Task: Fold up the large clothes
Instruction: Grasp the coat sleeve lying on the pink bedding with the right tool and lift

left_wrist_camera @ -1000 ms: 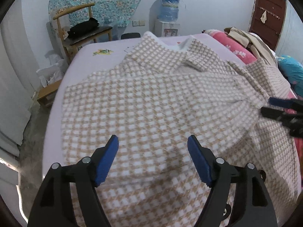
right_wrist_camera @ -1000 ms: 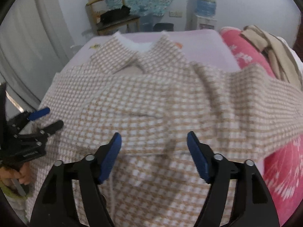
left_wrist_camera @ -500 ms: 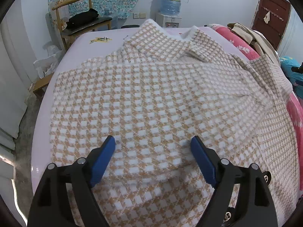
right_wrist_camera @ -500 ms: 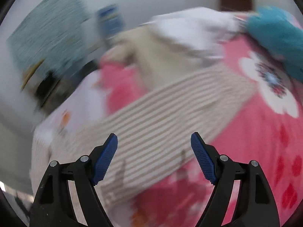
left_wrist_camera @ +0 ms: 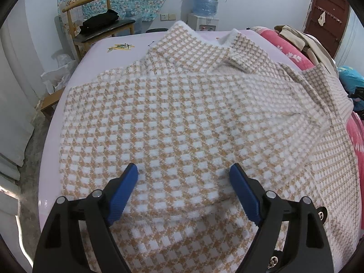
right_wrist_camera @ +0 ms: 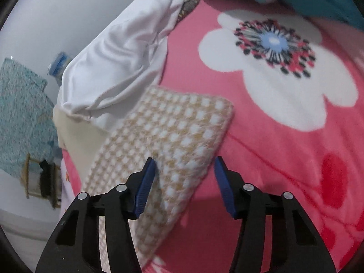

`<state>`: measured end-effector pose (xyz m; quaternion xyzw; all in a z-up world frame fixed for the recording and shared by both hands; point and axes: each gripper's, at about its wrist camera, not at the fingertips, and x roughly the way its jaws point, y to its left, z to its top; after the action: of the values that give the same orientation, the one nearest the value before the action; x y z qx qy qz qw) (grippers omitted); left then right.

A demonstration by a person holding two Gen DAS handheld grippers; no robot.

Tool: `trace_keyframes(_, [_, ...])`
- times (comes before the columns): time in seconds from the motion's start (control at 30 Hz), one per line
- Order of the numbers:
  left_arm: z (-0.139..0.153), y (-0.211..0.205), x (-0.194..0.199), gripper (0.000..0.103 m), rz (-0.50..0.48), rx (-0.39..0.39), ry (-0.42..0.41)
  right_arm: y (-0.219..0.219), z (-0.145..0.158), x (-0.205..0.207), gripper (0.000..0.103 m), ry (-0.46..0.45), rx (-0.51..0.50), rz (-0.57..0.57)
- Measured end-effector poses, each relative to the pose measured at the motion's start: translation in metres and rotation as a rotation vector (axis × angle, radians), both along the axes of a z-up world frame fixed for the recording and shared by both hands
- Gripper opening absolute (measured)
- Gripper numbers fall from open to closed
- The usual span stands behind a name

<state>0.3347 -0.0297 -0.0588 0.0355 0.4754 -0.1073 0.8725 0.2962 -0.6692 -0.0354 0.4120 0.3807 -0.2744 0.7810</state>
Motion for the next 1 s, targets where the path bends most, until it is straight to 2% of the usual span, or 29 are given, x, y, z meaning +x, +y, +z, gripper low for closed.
trace_keyframes(0.13, [-0.001,-0.002,0.001,0.082,0.002,0.009,0.001,-0.005,-0.004,0.002,0.045,-0.032,-0.016,0.004])
trace_keyframes(0.23, [-0.001,-0.002,0.003,0.082,0.005,0.011,0.002,-0.001,0.0,0.003,0.032,-0.019,-0.052,0.017])
trace_keyframes(0.27, [-0.001,-0.002,0.003,0.082,0.007,0.011,0.001,0.001,0.003,0.002,0.023,-0.021,-0.068,0.02])
trace_keyframes(0.37, [-0.002,-0.002,0.002,0.082,0.006,0.012,-0.004,0.013,0.024,-0.001,0.02,-0.035,-0.144,0.032])
trace_keyframes(0.57, [-0.001,-0.003,0.001,0.082,0.008,0.013,-0.001,0.06,0.101,-0.007,0.018,-0.113,-0.368,0.127])
trace_keyframes(0.7, [-0.001,-0.003,0.001,0.082,0.006,0.013,-0.004,0.116,0.166,-0.007,0.018,-0.186,-0.517,0.229])
trace_keyframes(0.8, [0.001,-0.002,0.001,0.082,0.009,0.017,-0.009,0.159,0.203,-0.003,0.018,-0.217,-0.615,0.303])
trace_keyframes(0.9, [0.005,0.004,0.0,0.081,0.027,0.007,-0.019,0.193,0.23,0.009,0.018,-0.238,-0.687,0.358])
trace_keyframes(1.0, [0.01,0.013,-0.002,0.074,0.038,-0.017,-0.023,0.224,0.247,0.007,0.018,-0.264,-0.73,0.39])
